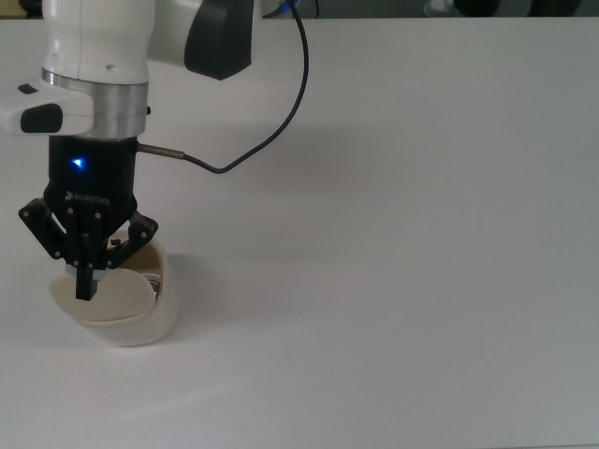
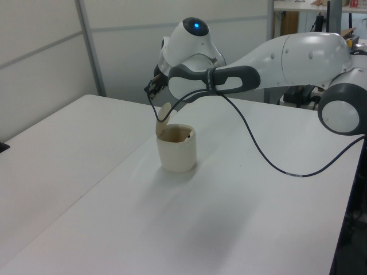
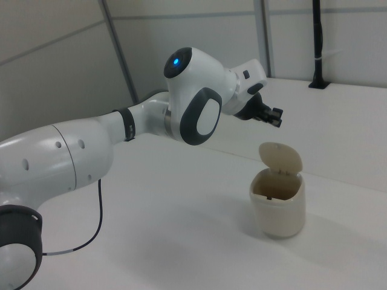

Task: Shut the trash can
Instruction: 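Push the open lid over and down onto the can's rim with the gripper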

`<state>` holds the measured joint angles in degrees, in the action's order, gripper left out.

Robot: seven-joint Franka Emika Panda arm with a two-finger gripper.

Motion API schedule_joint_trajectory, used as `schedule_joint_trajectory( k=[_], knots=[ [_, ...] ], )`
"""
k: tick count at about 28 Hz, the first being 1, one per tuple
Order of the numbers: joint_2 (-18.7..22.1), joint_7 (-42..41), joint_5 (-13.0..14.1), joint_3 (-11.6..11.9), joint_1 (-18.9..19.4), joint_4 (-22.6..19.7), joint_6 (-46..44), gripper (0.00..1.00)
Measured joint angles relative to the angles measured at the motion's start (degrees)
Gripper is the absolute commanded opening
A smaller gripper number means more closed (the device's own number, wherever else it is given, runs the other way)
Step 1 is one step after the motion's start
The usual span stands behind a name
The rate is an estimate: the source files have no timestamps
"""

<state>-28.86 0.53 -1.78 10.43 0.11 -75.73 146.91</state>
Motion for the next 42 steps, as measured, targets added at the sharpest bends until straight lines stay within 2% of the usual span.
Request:
schedule_joint_trajectory(
  k=[6, 11, 20, 34, 42],
  knots=[
    [-0.14, -0.57, -0.17, 0.0, 0.01, -0.32, 0.0, 0.0],
    [-0.26, -3.07, -0.19, 0.02, -0.02, -2.2, -0.86, 0.0],
    [-0.13, -7.72, -0.19, 0.28, -1.35, -3.24, -7.78, 0.0],
    [2.82, -14.86, -0.19, 0.32, -3.46, -3.12, -21.59, 0.0],
    [2.76, -16.06, -0.19, 0.3, -3.46, -4.37, -22.99, 0.0]
  ],
)
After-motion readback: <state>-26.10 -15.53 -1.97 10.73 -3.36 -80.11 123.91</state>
